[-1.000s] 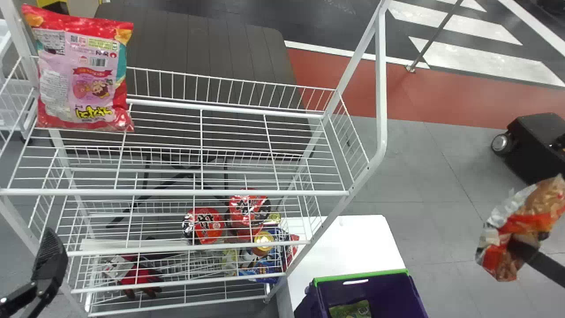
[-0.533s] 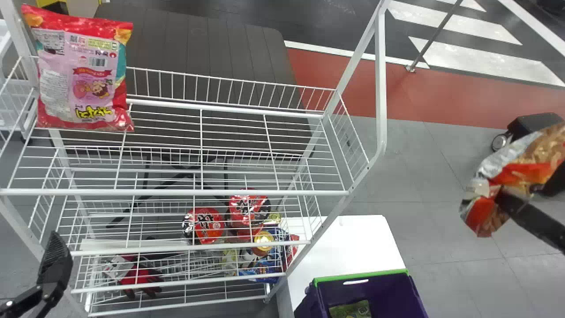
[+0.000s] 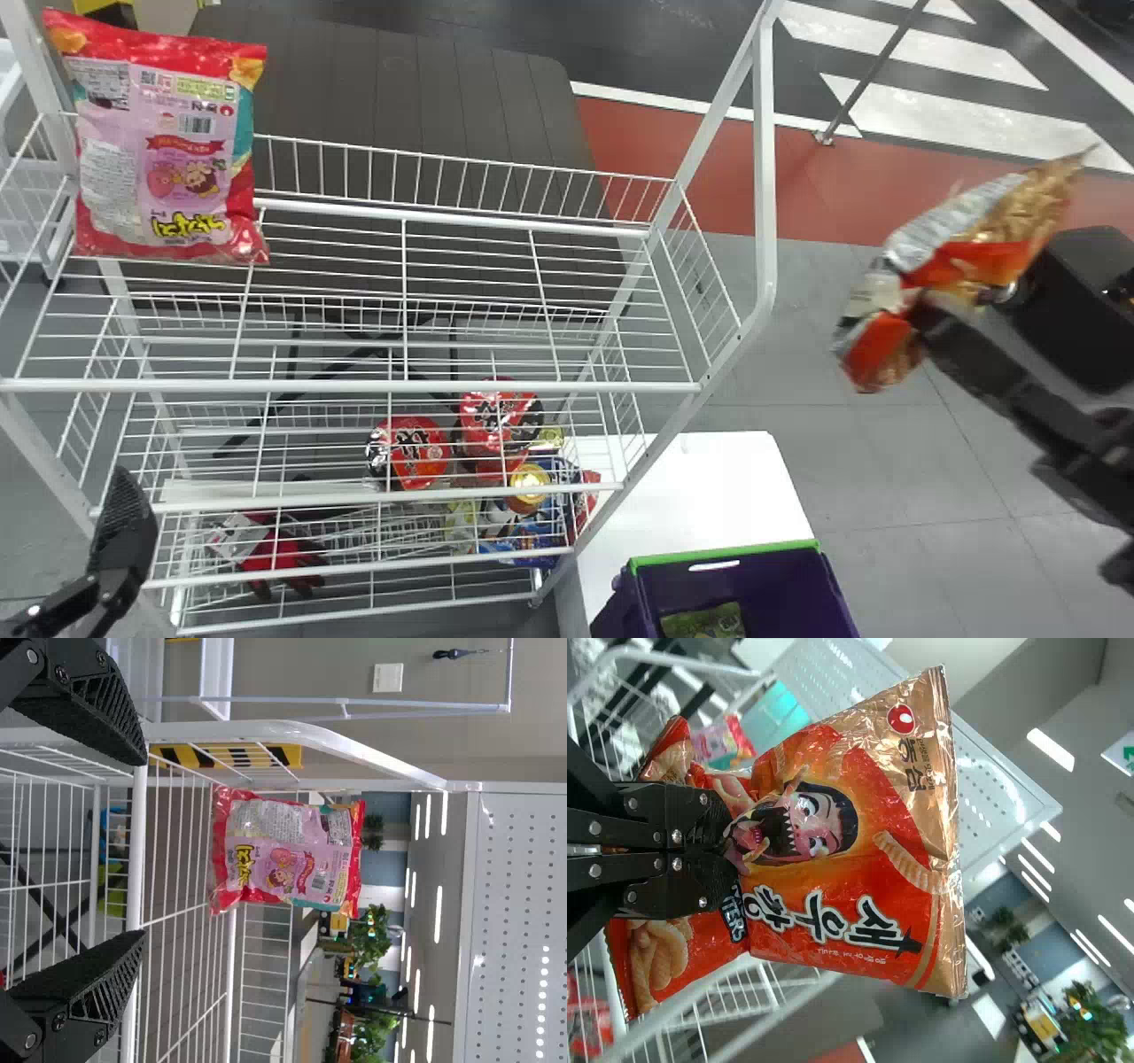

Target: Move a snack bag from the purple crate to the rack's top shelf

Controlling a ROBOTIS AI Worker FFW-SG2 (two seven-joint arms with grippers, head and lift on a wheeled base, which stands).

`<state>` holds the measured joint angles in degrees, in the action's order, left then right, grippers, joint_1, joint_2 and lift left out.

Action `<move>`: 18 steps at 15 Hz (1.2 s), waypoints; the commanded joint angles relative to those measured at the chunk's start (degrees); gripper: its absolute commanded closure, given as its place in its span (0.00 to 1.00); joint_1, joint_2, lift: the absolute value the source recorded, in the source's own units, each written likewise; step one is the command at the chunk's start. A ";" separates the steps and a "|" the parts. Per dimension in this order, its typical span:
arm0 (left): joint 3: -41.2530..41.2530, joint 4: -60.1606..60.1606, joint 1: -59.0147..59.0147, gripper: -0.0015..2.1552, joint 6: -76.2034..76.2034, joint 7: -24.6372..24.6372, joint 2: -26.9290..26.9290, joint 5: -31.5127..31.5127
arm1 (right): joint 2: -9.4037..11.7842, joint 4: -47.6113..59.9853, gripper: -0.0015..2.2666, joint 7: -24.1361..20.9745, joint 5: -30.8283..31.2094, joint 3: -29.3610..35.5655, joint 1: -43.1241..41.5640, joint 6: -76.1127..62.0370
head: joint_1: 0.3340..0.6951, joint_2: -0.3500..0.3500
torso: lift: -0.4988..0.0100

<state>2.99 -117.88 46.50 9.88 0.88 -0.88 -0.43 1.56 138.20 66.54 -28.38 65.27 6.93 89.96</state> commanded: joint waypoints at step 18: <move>-0.88 0.81 -0.36 0.06 -1.41 -0.52 -0.18 -1.07 | -1.62 -27.11 0.93 -25.32 5.44 -59.47 -6.58 -47.99 | 1.00 0.64 | 0.98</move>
<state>2.15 -117.36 46.34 8.48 0.37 -1.05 -1.49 0.09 112.55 41.72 -23.03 9.02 0.42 44.06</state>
